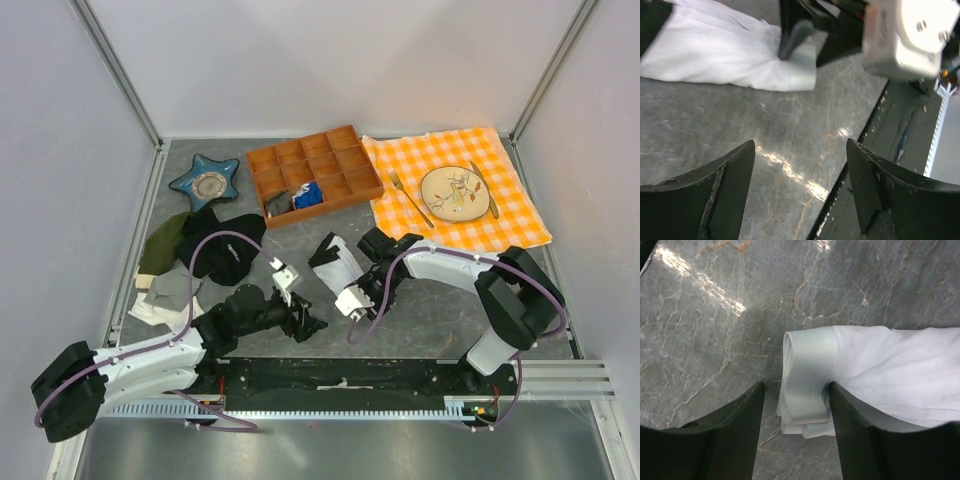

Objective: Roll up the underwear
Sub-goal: Roll the underwear to the center of the board.

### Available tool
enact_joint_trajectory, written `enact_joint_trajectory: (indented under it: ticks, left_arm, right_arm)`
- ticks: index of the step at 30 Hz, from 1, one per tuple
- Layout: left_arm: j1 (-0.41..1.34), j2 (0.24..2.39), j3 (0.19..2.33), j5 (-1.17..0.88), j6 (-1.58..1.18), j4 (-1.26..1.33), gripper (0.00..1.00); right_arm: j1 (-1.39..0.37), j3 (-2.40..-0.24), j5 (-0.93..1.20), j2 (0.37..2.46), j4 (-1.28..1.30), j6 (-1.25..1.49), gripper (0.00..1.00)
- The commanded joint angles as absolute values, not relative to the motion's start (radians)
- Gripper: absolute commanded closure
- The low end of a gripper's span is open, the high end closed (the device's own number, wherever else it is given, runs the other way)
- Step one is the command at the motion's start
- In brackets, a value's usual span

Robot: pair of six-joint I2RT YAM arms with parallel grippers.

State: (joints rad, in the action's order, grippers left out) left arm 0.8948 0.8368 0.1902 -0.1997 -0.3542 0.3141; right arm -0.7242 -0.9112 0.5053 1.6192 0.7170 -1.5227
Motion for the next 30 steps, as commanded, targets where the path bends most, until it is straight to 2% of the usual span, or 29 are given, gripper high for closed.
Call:
enact_joint_trajectory:
  ticks: [1,4,9,13,19,25,30]
  left_arm:
    - [1.001,0.818,0.108,-0.117,-0.282,0.483,0.21]
    - [1.113,0.819,0.052,-0.087,-0.221,0.566,0.22]
    - [1.242,0.891,0.052,-0.009,-0.123,0.649,0.22]
    - [1.386,1.020,0.109,0.099,-0.022,0.670,0.22]
    - [1.508,1.262,0.159,0.238,0.024,0.800,0.21]
    - [1.555,1.382,0.198,0.291,0.038,0.865,0.20]
    - [1.572,1.379,0.201,0.339,0.054,0.865,0.20]
  right_arm:
    - [-0.729,-0.910,0.456,1.670,0.666,-1.485,0.41]
    - [-0.729,-0.890,0.439,1.684,0.663,-1.473,0.47]
    - [-0.732,-0.891,0.391,1.738,0.710,-1.421,0.64]
    - [-0.735,-0.955,0.448,1.753,0.822,-1.356,0.73]
    - [-0.735,-1.026,0.546,1.793,0.991,-1.217,0.88]
    - [-0.732,-1.041,0.636,1.839,1.022,-1.114,0.89]
    - [-0.718,-1.081,0.686,1.916,1.063,-1.085,0.89]
